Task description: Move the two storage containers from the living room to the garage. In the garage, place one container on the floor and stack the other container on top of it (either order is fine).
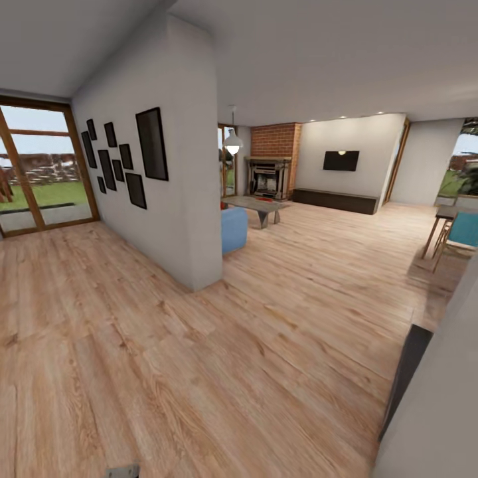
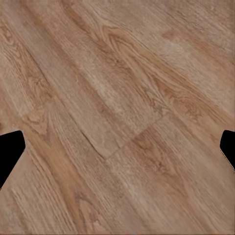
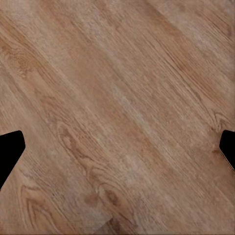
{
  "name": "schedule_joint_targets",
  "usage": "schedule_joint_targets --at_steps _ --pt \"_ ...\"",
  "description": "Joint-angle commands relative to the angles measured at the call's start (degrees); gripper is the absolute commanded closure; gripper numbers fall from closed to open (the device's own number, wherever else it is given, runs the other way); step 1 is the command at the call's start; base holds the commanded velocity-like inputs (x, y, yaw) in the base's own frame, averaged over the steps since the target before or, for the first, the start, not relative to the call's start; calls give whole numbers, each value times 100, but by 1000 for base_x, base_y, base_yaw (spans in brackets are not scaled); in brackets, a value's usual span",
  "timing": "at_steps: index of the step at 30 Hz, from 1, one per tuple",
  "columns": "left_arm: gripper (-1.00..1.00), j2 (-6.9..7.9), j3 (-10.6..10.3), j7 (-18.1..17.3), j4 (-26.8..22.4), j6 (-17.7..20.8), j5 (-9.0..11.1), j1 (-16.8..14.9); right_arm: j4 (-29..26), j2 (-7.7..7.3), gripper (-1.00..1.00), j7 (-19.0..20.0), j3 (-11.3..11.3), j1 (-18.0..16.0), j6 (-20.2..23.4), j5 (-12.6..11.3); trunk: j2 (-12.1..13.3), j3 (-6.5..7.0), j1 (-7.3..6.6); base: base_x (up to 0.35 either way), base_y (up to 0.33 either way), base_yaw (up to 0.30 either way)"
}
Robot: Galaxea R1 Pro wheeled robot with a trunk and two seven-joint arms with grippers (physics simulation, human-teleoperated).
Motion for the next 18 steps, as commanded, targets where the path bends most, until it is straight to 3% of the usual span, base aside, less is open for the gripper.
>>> schedule_joint_targets --at_steps 1,18 --pt "-100 -1 30 -6 6 -20 2 -4 4 -1 -100 -2 6 -4 -17 19 -3 -6 3 346 0 0" --pt "-100 -1 30 -6 6 -20 2 -4 4 -1 -100 -2 6 -4 -17 19 -3 -6 3 346 0 0"
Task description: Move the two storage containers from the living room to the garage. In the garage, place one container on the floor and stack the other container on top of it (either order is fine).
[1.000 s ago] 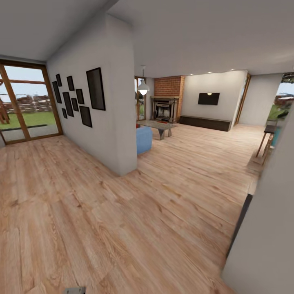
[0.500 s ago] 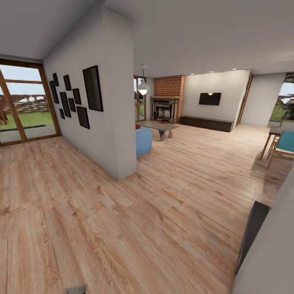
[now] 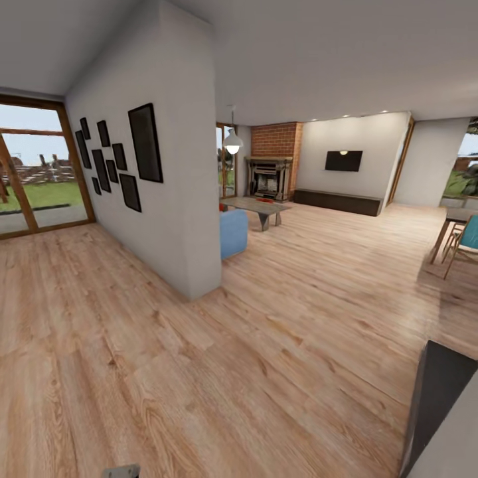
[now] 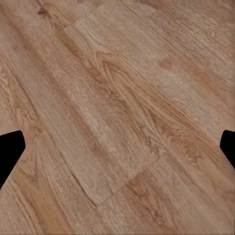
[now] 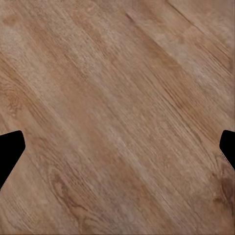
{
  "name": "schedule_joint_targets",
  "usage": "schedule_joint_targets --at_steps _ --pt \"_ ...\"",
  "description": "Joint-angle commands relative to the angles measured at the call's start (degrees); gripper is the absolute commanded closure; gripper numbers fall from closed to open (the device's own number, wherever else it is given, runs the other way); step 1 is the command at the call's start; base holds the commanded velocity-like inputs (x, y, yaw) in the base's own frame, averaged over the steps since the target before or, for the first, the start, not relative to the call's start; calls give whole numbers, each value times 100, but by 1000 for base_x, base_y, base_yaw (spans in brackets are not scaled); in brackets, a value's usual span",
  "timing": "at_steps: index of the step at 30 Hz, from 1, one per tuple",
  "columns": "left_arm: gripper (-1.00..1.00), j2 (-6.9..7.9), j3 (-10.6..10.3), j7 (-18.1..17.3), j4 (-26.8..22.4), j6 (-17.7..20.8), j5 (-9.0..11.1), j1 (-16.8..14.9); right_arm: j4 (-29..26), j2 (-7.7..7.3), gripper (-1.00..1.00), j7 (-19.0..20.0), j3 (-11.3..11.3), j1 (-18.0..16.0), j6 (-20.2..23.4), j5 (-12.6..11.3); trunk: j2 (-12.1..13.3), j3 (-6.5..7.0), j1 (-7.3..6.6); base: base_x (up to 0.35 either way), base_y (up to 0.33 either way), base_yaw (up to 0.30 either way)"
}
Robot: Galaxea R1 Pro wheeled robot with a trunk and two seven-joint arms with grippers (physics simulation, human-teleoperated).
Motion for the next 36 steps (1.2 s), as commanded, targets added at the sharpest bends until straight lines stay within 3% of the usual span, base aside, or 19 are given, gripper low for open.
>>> schedule_joint_targets --at_steps 1,10,26,36 --pt "-100 -1 30 -6 6 -20 2 -4 4 -1 -100 -2 6 -4 -17 19 -3 -6 3 346 0 0" --pt "-100 -1 30 -6 6 -20 2 -4 4 -1 -100 -2 6 -4 -17 19 -3 -6 3 347 0 -25" --pt "-100 -1 30 -6 6 -20 2 -4 4 -1 -100 -1 6 -4 -17 19 -3 -6 3 346 0 -228" --pt "-100 -1 30 -6 6 -20 2 -4 4 -1 -100 -1 6 -4 -17 19 -3 -6 3 347 0 -47"
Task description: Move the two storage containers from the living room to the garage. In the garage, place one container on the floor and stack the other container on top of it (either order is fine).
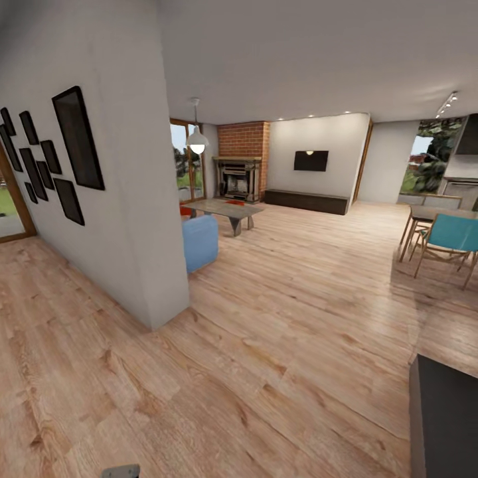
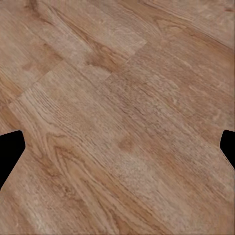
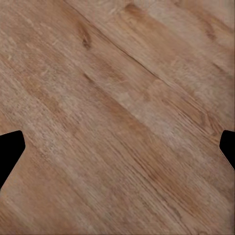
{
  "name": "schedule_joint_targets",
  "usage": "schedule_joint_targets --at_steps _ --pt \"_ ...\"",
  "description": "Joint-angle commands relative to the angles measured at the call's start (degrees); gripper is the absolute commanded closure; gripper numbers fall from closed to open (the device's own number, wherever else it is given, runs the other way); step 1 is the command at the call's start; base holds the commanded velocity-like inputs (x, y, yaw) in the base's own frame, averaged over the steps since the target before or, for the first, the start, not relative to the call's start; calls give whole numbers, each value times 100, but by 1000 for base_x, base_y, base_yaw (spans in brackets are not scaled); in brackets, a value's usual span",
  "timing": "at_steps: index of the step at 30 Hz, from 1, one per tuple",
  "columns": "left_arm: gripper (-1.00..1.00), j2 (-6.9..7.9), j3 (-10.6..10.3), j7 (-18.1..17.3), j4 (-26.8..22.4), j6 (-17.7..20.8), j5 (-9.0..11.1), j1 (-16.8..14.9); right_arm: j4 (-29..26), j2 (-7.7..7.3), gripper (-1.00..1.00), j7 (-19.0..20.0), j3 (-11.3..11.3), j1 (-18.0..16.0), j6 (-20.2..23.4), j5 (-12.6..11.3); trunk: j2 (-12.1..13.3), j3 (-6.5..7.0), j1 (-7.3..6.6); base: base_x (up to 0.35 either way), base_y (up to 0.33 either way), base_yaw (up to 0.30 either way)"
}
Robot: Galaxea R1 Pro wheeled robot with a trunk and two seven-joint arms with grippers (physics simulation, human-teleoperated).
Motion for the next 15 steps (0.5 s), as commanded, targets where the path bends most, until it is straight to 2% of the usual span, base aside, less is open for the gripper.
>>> schedule_joint_targets --at_steps 1,15 --pt "-100 -1 30 -6 6 -20 2 -4 5 -1 -100 -2 6 -4 -17 19 -3 -6 3 347 0 -5" --pt "-100 -1 30 -6 6 -20 2 -4 5 -1 -100 -1 6 -4 -17 19 -3 -6 3 346 0 -1"
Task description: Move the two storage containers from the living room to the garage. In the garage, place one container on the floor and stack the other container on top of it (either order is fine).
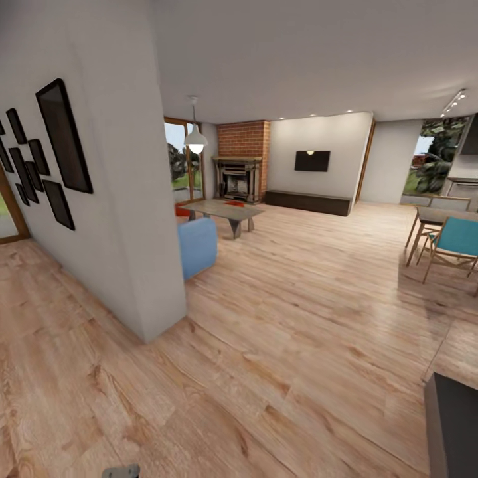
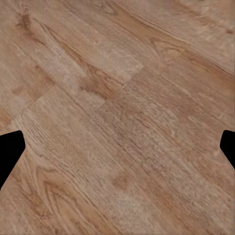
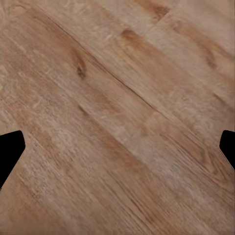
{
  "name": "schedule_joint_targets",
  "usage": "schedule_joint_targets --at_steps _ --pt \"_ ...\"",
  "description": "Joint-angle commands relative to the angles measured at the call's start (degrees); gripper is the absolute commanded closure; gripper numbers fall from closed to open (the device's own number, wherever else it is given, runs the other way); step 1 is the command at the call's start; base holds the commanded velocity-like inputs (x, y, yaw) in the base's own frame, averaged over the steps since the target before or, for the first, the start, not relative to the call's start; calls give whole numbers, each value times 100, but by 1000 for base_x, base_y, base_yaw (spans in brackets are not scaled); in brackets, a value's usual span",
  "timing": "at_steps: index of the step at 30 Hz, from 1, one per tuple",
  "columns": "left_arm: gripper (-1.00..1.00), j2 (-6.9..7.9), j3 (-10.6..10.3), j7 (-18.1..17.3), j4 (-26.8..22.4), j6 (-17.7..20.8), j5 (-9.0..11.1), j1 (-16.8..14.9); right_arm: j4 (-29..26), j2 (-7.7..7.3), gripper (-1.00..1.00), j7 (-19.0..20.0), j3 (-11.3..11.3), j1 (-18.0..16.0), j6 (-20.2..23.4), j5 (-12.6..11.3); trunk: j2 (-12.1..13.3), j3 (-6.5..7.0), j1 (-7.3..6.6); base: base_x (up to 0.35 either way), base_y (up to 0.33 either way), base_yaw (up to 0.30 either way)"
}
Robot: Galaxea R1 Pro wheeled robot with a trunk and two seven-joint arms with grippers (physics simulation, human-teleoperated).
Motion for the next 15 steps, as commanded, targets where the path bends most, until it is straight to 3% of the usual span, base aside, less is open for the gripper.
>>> schedule_joint_targets --at_steps 1,6,15 --pt "-100 -1 30 -6 6 -20 2 -4 5 -1 -100 -1 6 -4 -17 19 -3 -6 3 346 0 -43" --pt "-100 -1 30 -6 6 -20 2 -4 5 -1 -100 1 6 -4 -17 19 -3 -6 3 346 0 -150" --pt "-100 -1 30 -6 6 -20 2 -4 5 -1 -100 1 6 -4 -17 19 -3 -6 3 346 0 -250"
